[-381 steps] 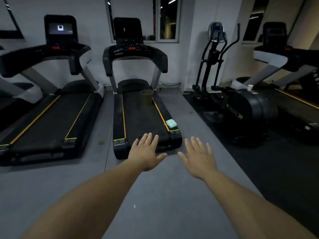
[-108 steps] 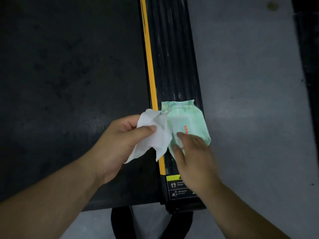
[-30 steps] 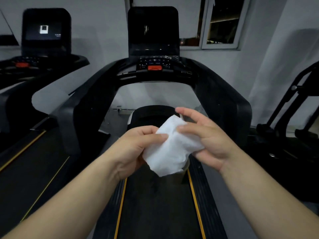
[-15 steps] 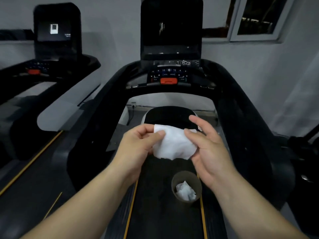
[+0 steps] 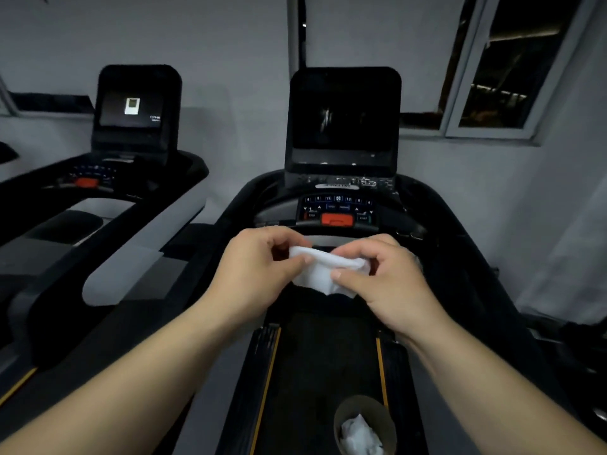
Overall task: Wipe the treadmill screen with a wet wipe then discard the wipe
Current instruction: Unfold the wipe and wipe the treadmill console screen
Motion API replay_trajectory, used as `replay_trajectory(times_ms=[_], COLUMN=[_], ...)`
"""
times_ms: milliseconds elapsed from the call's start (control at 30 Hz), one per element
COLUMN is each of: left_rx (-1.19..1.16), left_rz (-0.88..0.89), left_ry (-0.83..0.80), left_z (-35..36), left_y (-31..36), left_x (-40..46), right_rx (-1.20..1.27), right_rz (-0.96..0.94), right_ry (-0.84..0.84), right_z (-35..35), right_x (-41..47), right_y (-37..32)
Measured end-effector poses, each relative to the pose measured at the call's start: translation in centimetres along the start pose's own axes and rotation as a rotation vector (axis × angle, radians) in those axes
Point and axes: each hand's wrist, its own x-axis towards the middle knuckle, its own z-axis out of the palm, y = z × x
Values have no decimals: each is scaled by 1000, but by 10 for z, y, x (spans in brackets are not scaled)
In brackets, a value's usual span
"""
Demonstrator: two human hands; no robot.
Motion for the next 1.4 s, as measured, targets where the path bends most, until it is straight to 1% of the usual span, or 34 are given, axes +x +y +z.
replay_trajectory(times_ms=[67,133,233,300,333,433,500,633,733,800,867,967,1033,1067,1133,1200,1267,1400], left_rx=[-78,-219,-454,-572,-617,-665,-691,-712,-692,-657,-562,-376,-237,-144,116,330,407,523], left_rz=[-20,-61,-177,-228,-245,-271,-268,-286,-292,-279,-230,-131,-40,22,152,238,251,242], left_ry=[-50,-122,-183,-207,-216,-203,-204,-240,-240,-235,-226,-201,-213,-226,-238,-210,-194,-228], left_z=[-18,-37,-56,-63,-66,-73,-76,-73,-63,-57,-50,-36,-27,-22,-13,-5,2,13], left_y=[-7,-13,-27,-38,-44,-63,-73,-90,-102,-111,-123,-139,-144,-146,-150,-153,-158,-174], left_x=[25,54,92,114,124,151,169,208,239,263,292,343,382,400,434,459,479,520], right_rx=[-5,78,375,590,649,679,688,710,750,771,773,727,649,599,514,488,473,483], right_rz=[-3,35,156,234,272,353,377,361,412,438,434,369,321,301,269,260,261,286], right_ry=[59,61,28,33,21,-16,6,50,71,98,138,218,270,284,289,293,300,299], right_z=[8,19,43,59,67,87,93,97,100,98,91,71,55,46,31,16,6,-3], right_x=[26,55,95,116,126,151,171,211,245,269,297,342,372,387,416,445,469,504], right_y=[-8,-18,-34,-39,-39,-35,-30,-19,-5,6,18,34,44,50,62,78,94,124])
